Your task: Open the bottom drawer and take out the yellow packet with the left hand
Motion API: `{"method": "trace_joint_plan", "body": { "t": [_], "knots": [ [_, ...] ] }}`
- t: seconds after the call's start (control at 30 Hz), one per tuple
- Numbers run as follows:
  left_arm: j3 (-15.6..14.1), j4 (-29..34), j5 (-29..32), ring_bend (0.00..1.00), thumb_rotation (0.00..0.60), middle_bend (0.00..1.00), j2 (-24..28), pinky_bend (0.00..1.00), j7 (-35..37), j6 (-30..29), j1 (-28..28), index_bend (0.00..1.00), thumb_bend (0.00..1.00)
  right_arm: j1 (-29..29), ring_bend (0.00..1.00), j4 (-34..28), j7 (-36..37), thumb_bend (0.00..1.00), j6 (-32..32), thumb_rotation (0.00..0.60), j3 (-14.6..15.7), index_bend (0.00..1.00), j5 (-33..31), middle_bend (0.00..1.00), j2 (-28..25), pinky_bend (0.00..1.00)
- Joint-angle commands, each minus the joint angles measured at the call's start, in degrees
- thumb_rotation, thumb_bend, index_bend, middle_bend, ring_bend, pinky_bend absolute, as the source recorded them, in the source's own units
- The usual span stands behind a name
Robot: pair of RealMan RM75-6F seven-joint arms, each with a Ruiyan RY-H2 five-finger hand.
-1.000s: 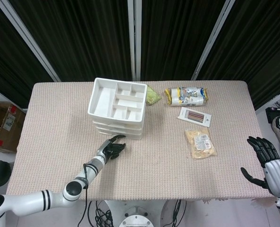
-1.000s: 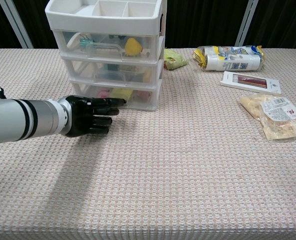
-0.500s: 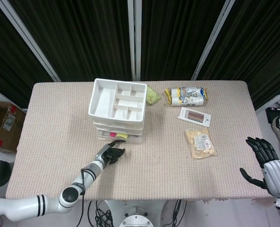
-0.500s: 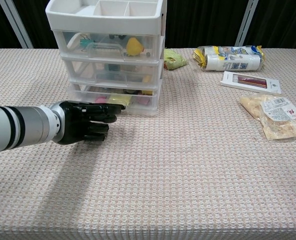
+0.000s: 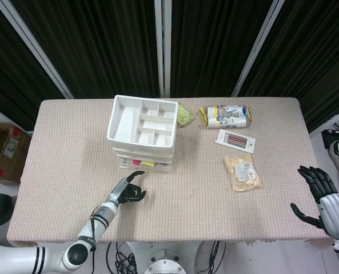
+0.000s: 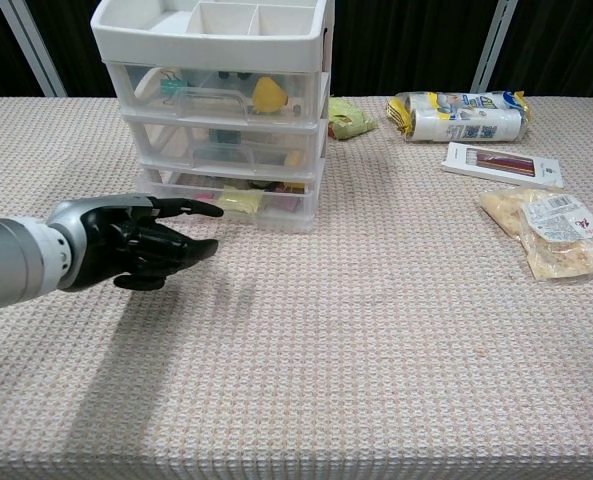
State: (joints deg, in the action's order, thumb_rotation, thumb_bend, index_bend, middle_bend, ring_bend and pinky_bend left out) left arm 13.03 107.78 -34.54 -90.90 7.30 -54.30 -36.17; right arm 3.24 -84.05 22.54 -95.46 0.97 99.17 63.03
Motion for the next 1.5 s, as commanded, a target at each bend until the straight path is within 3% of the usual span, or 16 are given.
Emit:
{"method": "trace_joint_plan", "body": {
  "t": [0.03, 0.17, 0.33, 0.77, 1.13, 1.5],
  "knots": [
    [-3.7, 4.3, -7.7, 0.93, 0.600, 0.77, 2.8, 1.00, -6.9, -6.9, 1.0, 0.18, 0.40, -0.1, 0.00, 0.6, 0.4, 0.21, -0.1, 0.600, 0.0, 0.00, -0.2, 0.08, 0.3, 0.00],
    [-5.2, 2.4, -13.9, 0.92, 0.600, 0.77, 1.6, 1.00, -14.9, -12.9, 0.6, 0.19, 0.40, -0.1, 0.00, 1.3, 0.7, 0.21, 0.0, 0.600, 0.0, 0.00, -0.3, 0.08, 0.5, 0.00],
    [-5.0, -3.2, -15.3, 0.92, 0.600, 0.77, -2.9, 1.00, -25.2, -17.3, -1.3, 0.18, 0.39, -0.3, 0.00, 1.8, 1.1, 0.21, -0.4, 0.600, 0.1, 0.00, -0.4, 0.08, 0.5, 0.00],
    [-3.2, -10.0, -11.1, 0.92, 0.600, 0.77, -7.0, 1.00, -34.0, -13.8, -4.4, 0.18, 0.39, -0.5, 0.00, 2.5, 1.6, 0.21, 0.1, 0.600, 0.0, 0.00, -1.3, 0.08, 0.6, 0.01],
    [-3.8, -6.1, -10.5, 0.92, 0.600, 0.77, -4.3, 1.00, -34.7, -11.8, -3.9, 0.34, 0.36, -0.2, 0.00, 2.8, 1.8, 0.21, 0.7, 0.600, 0.0, 0.00, -1.4, 0.08, 1.0, 0.01],
    [-7.9, 2.7, -13.6, 0.92, 0.600, 0.77, 0.6, 1.00, -35.0, -11.7, -1.8, 0.38, 0.36, 0.1, 0.00, 3.1, 1.9, 0.21, 1.2, 0.600, 0.3, 0.00, -1.1, 0.08, 1.4, 0.01]
  ]
}}
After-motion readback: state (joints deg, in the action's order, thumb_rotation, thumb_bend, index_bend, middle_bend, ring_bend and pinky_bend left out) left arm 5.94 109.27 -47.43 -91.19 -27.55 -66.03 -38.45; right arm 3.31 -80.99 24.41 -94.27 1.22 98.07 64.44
